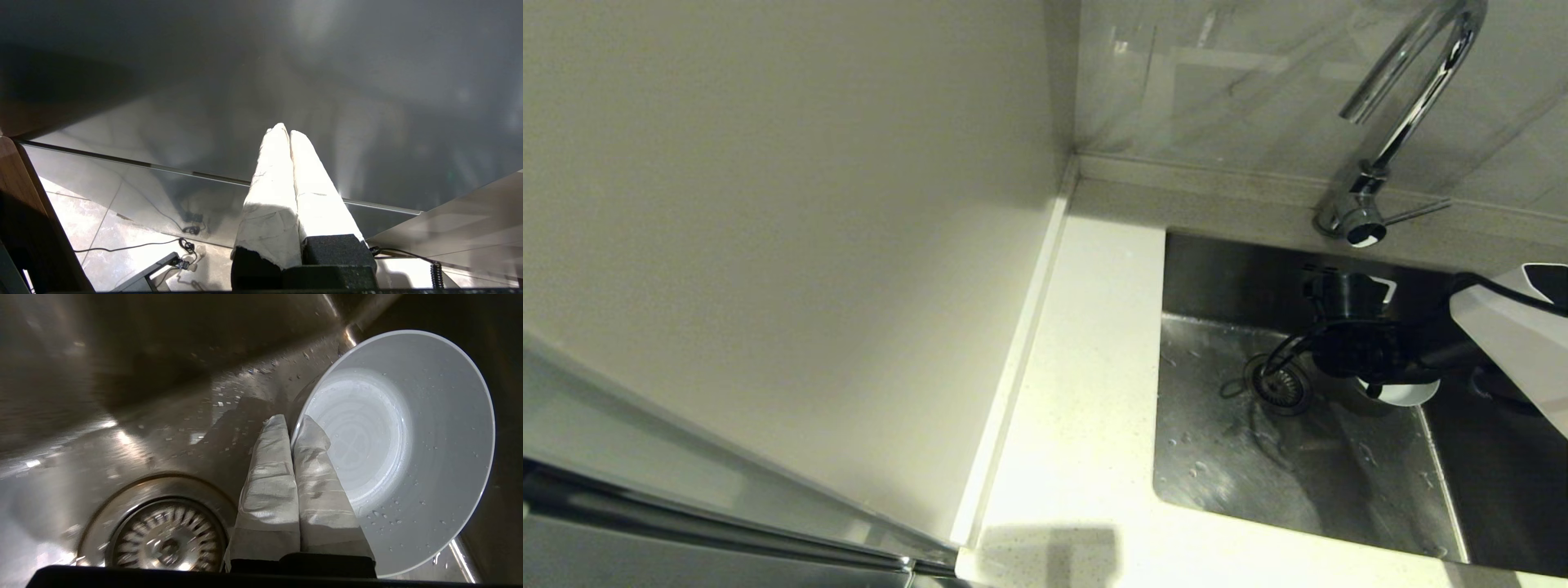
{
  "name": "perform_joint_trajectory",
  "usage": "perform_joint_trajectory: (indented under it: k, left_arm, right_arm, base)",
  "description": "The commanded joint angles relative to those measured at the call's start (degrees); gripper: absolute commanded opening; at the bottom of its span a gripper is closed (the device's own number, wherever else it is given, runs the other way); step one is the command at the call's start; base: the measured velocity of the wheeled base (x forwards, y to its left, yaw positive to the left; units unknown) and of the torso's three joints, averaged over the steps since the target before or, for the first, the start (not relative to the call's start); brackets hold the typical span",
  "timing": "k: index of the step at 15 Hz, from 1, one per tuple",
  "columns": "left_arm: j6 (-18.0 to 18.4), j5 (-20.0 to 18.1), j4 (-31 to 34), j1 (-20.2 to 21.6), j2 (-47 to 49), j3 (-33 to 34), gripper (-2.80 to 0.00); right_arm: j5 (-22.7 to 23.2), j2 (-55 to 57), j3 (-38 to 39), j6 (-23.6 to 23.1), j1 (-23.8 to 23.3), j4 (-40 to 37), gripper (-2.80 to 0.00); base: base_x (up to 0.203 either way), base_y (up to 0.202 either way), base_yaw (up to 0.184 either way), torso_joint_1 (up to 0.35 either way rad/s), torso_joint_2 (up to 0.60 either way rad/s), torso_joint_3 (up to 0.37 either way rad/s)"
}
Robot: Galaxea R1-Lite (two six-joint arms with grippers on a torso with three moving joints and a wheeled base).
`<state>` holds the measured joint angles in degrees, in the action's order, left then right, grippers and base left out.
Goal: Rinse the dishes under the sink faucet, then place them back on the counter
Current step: Put a bowl into the sink
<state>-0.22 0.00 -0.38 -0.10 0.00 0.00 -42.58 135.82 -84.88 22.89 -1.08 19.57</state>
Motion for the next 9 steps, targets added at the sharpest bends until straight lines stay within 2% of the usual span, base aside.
perform_joint_trajectory:
  k: [1, 9]
  left_arm:
    - [-0.04, 0.0, 0.01, 0.01, 0.0, 0.18, -2.8]
    - [-0.04, 0.0, -0.04, 0.01, 0.0, 0.18, -2.8]
  right_arm:
    - [-0.28, 2.48, -1.2, -0.31, -0.49, 0.12, -2.8]
    - [-0.85, 7.64, -9.9, -1.41, -1.54, -2.43, -2.8]
  base:
    - [0.0, 0.0, 0.0, 0.0, 0.0, 0.0]
    - [0.0, 0.0, 0.0, 0.0, 0.0, 0.0]
